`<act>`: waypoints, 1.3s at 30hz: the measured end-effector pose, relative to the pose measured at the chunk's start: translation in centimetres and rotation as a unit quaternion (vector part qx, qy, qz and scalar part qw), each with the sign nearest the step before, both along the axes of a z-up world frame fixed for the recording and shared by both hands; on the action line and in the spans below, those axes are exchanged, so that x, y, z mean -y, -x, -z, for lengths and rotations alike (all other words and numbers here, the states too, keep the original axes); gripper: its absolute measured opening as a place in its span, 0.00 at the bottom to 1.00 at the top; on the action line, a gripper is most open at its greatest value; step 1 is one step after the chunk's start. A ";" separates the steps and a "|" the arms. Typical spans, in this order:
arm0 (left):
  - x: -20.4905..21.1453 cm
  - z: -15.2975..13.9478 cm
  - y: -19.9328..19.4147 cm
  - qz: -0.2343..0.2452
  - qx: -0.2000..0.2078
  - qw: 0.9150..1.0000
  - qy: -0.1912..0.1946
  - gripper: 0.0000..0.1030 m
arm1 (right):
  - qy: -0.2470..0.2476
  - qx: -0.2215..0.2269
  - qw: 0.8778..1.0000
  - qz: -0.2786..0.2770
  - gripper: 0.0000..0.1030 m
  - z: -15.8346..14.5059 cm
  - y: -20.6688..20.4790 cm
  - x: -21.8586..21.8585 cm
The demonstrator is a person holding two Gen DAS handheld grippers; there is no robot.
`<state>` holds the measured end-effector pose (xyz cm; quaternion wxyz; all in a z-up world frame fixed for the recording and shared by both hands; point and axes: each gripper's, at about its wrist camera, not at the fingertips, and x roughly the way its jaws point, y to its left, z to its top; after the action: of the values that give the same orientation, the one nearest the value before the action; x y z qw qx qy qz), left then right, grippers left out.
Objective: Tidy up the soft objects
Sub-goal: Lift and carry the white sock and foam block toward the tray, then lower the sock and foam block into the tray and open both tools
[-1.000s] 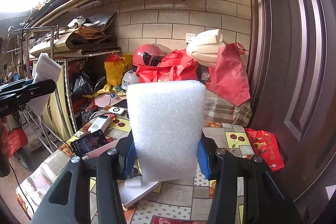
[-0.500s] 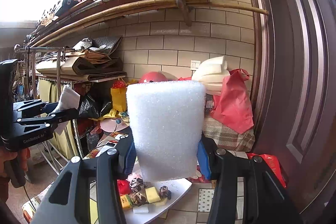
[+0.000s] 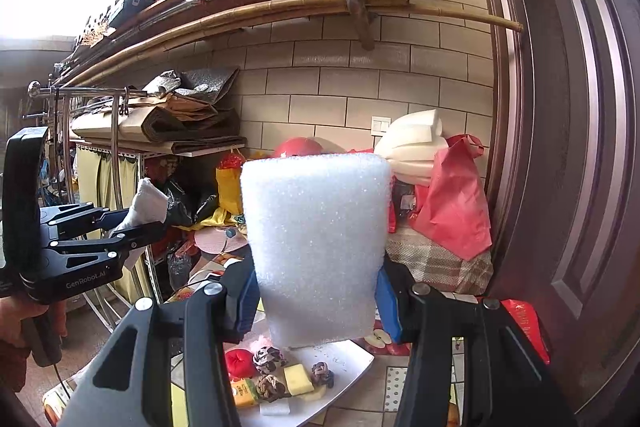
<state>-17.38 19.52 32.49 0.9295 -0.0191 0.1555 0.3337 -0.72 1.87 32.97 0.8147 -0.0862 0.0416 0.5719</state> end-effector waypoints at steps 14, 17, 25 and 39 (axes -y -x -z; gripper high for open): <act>-2.5 2.0 -2.2 0.001 -0.015 1.000 0.027 0.31 | 0.025 -0.018 1.000 -0.001 0.48 1.6 -1.1 -2.6; -3.3 2.4 -2.4 0.000 -0.015 0.999 0.032 0.31 | 0.030 -0.024 0.999 0.000 0.48 2.1 -1.5 -3.3; -5.9 4.6 -4.0 -0.003 -0.017 0.998 0.067 0.32 | 0.052 -0.050 0.997 -0.001 0.48 3.9 -3.4 -6.2; -10.2 15.1 -10.1 -0.004 -0.093 0.981 0.171 0.31 | 0.133 -0.157 0.979 -0.007 0.48 12.0 -8.9 -12.9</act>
<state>-7.27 29.68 17.41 0.8925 -0.1475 0.2962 0.3064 8.16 14.73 20.98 0.7754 -0.1034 0.2438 0.5733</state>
